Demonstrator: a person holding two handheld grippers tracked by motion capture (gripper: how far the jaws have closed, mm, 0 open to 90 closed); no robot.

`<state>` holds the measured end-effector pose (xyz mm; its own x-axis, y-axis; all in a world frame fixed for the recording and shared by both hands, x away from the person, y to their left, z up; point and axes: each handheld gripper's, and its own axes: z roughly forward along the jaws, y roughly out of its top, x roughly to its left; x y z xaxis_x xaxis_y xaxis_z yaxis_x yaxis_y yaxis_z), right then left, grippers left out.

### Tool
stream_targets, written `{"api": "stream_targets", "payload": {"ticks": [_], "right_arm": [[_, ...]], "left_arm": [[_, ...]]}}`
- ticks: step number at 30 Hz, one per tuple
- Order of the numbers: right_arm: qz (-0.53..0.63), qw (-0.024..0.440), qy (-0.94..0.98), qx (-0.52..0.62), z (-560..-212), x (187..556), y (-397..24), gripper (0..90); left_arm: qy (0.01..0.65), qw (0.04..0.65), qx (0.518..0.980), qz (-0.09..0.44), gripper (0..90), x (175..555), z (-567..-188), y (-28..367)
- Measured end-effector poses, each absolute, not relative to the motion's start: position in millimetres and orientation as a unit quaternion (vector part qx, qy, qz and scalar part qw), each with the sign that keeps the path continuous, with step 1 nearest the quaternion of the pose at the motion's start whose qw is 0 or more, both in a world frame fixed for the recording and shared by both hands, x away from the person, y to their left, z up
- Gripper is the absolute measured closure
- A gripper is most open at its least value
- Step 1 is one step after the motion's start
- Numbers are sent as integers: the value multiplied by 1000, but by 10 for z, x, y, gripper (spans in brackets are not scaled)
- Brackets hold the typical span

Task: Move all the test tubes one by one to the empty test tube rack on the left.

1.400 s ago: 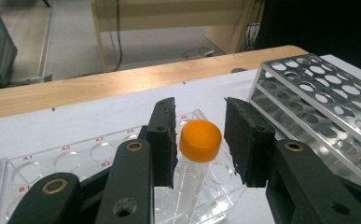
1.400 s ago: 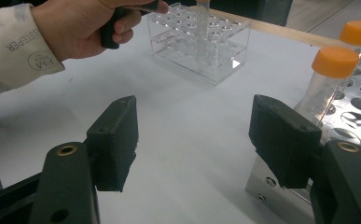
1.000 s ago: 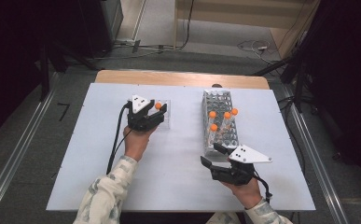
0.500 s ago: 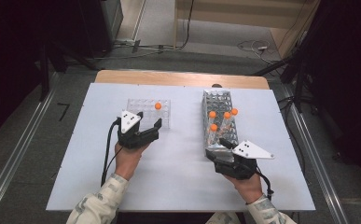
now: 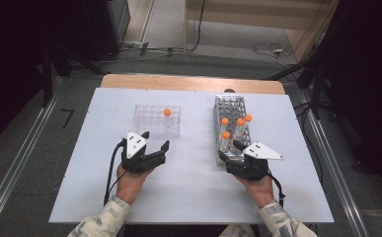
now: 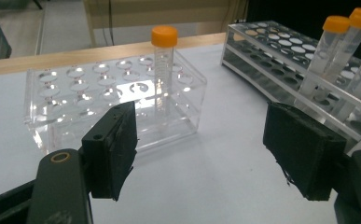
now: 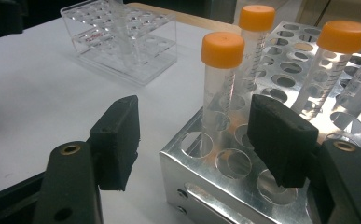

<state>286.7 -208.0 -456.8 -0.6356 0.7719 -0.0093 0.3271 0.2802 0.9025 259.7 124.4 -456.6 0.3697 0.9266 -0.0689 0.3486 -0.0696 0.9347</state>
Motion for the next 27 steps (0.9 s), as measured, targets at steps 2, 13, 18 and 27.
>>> {"api": "stream_targets", "payload": {"ticks": [2, 13, 18, 27], "right_arm": [[480, 234, 766, 360, -4585, 2900, -2069, 335], [480, 240, 762, 363, -4641, 3004, -2044, 492], [481, 241, 759, 368, -4654, 3039, -2041, 554], [479, 247, 759, 365, -4690, 3080, -1999, 642]], "left_arm": [[476, 483, 670, 302, 267, 2573, -4586, 1255], [481, 474, 675, 298, 238, 2570, -4666, 1227], [479, 473, 677, 297, 239, 2571, -4665, 1221], [481, 474, 675, 296, 240, 2573, -4671, 1225]]}}
